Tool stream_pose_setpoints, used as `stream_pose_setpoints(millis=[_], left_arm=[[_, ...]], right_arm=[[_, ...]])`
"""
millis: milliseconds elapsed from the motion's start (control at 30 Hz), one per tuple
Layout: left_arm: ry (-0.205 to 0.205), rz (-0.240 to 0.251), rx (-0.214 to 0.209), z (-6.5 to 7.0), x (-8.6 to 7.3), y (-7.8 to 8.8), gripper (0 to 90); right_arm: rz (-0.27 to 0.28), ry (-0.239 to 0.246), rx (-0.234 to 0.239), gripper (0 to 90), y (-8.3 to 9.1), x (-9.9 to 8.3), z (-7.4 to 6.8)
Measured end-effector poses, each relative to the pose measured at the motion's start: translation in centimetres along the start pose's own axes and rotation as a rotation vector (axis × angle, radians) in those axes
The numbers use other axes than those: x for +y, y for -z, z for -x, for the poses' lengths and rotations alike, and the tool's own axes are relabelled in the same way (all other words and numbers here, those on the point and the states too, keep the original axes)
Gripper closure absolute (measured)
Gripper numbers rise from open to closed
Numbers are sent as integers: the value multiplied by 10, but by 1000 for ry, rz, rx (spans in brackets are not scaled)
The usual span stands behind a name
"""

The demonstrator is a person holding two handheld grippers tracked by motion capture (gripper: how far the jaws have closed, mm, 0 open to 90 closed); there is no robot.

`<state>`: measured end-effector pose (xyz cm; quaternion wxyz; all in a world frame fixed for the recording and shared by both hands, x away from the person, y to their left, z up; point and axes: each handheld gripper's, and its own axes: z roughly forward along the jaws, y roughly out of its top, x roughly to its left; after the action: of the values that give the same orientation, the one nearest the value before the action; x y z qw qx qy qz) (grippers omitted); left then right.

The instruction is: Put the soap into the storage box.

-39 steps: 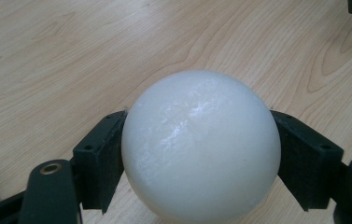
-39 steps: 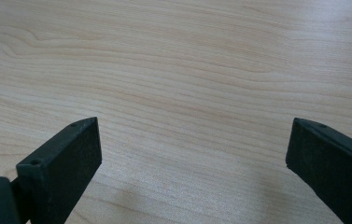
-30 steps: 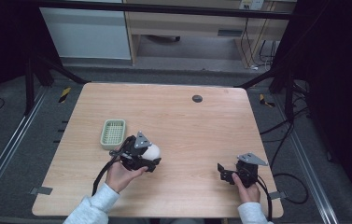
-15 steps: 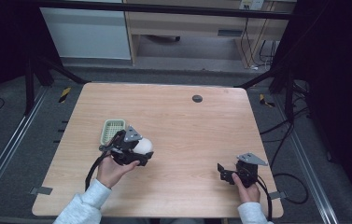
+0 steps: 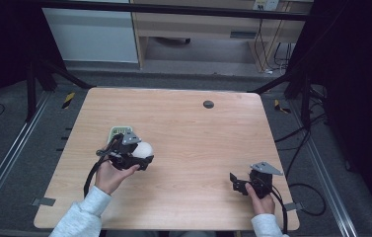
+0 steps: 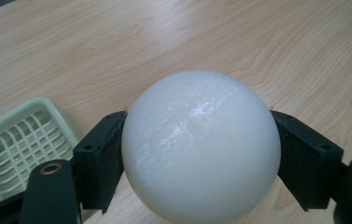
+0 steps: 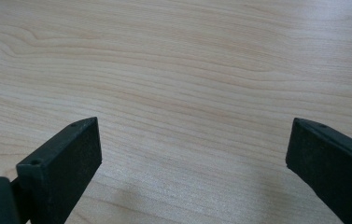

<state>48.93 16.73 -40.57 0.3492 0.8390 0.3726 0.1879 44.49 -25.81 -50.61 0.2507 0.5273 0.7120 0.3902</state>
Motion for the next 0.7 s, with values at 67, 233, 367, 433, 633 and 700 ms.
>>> stream_pose_setpoints(millis=[67,233,367,433,633,700], left_arm=[[8,0,5,-3,0,1,239],[27,1,24,-12,-2,4,239],[33,0,38,-18,-3,6,239],[48,4,39,-21,-3,6,239],[64,-1,61,-30,-4,6,239],[57,-11,68,-33,-4,8,239]], right_arm=[[0,1,0,39,0,0,0],[0,1,1,39,0,0,0],[0,0,1,39,0,0,0],[0,1,0,39,0,0,0],[-1,1,0,39,0,0,0],[-3,-3,1,39,0,0,0]])
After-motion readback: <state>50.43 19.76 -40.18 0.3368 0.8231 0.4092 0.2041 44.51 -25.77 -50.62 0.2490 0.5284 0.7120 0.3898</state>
